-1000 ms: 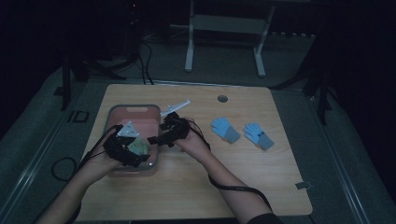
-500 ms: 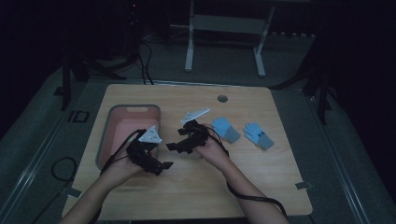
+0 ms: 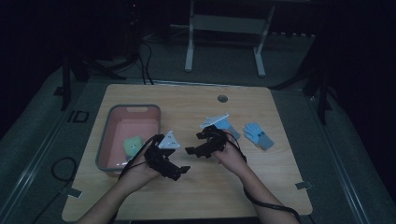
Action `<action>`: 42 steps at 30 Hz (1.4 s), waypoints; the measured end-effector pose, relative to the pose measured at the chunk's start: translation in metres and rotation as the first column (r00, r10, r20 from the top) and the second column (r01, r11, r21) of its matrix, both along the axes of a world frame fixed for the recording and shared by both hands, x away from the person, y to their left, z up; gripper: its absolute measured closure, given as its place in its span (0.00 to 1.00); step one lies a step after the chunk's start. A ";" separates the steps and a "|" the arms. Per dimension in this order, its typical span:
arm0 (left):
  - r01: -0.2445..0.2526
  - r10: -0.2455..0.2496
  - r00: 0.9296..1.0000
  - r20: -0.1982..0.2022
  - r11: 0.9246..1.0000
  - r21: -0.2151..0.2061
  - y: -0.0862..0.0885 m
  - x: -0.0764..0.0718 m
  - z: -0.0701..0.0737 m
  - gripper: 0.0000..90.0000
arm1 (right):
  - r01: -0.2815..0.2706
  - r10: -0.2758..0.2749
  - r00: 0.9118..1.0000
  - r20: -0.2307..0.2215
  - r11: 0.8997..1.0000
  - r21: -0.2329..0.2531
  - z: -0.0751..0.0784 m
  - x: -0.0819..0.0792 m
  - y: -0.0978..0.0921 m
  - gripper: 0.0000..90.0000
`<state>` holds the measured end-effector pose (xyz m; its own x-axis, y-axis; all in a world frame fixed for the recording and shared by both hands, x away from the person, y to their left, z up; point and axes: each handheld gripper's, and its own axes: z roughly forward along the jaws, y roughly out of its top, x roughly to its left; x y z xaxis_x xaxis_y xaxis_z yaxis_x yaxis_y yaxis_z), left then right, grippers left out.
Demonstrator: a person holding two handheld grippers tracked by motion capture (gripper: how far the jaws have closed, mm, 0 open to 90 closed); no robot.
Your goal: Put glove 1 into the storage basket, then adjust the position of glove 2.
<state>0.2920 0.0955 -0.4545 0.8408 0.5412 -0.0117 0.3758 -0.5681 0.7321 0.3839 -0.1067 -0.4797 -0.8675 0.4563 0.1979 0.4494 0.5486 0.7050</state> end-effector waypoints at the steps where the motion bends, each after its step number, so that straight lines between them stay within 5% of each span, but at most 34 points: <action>1: 0.003 -0.003 1.000 -0.002 1.000 -0.004 -0.002 -0.001 -0.001 0.02 | -0.001 0.001 1.000 -0.003 1.000 -0.002 0.000 0.000 -0.004 0.17; 10: 0.059 -0.060 0.998 -0.031 0.998 -0.031 -0.020 -0.006 -0.022 0.02 | 0.057 -0.056 0.998 0.038 0.998 -0.030 -0.012 -0.008 -0.037 0.14; 22: 0.094 -0.093 0.995 -0.030 0.995 0.024 -0.045 -0.013 -0.060 0.02 | 0.109 -0.108 0.993 0.046 0.993 -0.036 -0.025 -0.013 -0.073 0.17; 28: 0.108 -0.108 0.993 -0.046 0.994 0.007 -0.049 -0.015 -0.075 0.02 | 0.134 -0.132 0.989 0.066 0.991 -0.013 -0.028 -0.012 -0.089 0.27; 36: 0.123 -0.123 0.992 -0.041 0.992 -0.001 -0.047 -0.021 -0.093 0.02 | 0.207 -0.203 0.973 0.114 0.978 -0.023 -0.028 -0.001 -0.112 0.42; 42: 0.115 -0.115 0.993 -0.007 0.993 0.024 -0.043 -0.025 -0.099 0.02 | 0.256 -0.248 0.958 0.143 0.966 -0.045 -0.023 0.020 -0.128 0.69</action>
<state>0.2671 0.0526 -0.5531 0.8976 0.4408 -0.0045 0.3108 -0.6257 0.7154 0.4037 -0.2352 -0.5030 -0.7395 0.6712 0.0516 0.4819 0.4743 0.7368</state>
